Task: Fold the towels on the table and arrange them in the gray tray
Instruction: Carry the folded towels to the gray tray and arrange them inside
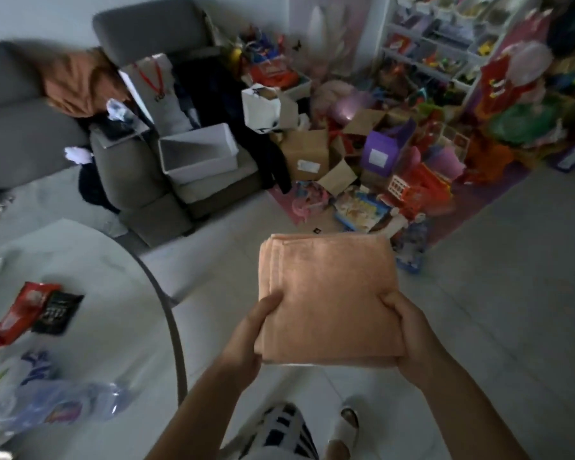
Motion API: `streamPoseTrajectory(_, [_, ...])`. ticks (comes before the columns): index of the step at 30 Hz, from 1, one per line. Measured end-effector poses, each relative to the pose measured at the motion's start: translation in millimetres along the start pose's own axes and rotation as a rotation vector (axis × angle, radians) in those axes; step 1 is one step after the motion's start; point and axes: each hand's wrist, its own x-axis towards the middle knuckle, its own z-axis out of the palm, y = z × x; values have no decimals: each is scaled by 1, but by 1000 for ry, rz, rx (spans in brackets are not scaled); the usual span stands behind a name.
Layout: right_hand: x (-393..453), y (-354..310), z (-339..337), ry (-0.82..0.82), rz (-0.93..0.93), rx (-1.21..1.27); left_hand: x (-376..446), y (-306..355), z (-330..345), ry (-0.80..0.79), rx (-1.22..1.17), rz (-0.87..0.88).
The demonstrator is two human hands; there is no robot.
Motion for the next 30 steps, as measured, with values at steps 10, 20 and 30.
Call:
streamPoseTrajectory(10, [226, -154, 162, -213, 39, -119, 172, 153, -91, 256, -311, 105])
streamPoseTrajectory(20, [412, -271, 365, -267, 80, -223, 305, 335, -235, 349, -358, 149])
streamPoseTrajectory(30, [615, -327, 581, -395, 246, -470, 428, 453, -390, 577, -449, 227])
